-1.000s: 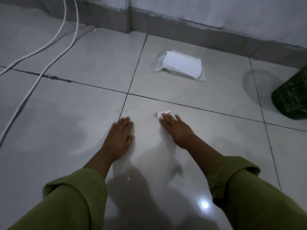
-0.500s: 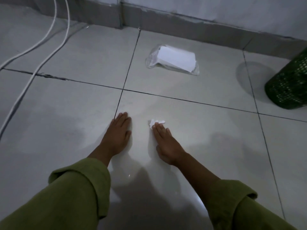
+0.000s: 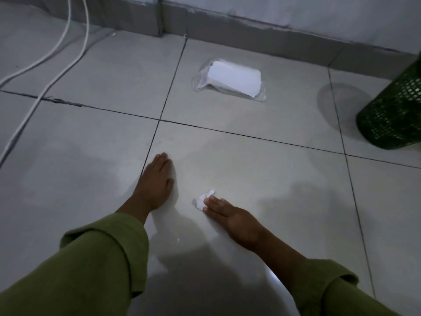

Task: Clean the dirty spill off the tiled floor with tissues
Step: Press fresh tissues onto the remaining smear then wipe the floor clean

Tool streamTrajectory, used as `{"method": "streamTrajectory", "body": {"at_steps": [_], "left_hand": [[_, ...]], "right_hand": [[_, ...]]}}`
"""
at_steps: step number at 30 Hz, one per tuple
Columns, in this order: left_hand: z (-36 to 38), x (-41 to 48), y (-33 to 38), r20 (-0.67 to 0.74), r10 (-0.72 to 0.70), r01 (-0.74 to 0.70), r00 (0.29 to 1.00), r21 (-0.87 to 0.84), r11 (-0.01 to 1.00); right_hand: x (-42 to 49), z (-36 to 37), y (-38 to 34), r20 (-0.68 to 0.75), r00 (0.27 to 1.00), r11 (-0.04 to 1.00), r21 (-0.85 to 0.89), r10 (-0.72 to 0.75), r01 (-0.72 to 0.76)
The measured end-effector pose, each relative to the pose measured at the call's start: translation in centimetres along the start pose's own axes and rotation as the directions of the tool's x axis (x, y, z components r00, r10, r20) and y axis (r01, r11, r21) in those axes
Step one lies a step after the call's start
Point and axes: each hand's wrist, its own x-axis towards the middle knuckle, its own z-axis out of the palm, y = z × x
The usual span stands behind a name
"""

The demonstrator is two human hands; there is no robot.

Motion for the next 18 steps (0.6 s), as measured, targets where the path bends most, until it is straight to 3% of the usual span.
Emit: {"method": "streamTrajectory", "body": {"at_steps": [3,6,8,15,17,18], "left_hand": [[0.5,-0.7,1.0,0.010,0.016,-0.016,1.000,-0.001,1.000],[0.6,-1.1,1.3,0.031,0.028,-0.029,0.999,0.015,0.999],[0.7,-1.4,2.0,0.031,0.029,-0.029,0.999,0.018,0.999],[1.7,-3.2,4.4,0.034,-0.029,0.030,0.999,-0.026,0.999],[1.9,-3.6,4.5,0.023,-0.043,0.044,0.999,-0.044,0.998],[1.9,-3.7,4.5,0.020,-0.053,0.054,0.998,-0.051,0.997]], "right_hand": [[-1.5,-0.1,1.6,-0.115,0.992,0.998,0.050,0.052,-0.046],[-1.9,-1.2,2.7,-0.203,0.913,0.922,0.242,0.353,-0.303],[-1.9,-1.5,3.3,-0.215,0.877,0.885,0.291,0.430,-0.363],[-0.8,-2.0,0.6,-0.446,0.832,0.944,0.173,0.330,-0.281],[-0.4,-1.2,-0.1,-0.412,0.880,0.971,0.132,0.237,-0.200],[-0.2,-0.6,-0.7,-0.321,0.933,0.985,0.117,0.162,-0.130]]}}
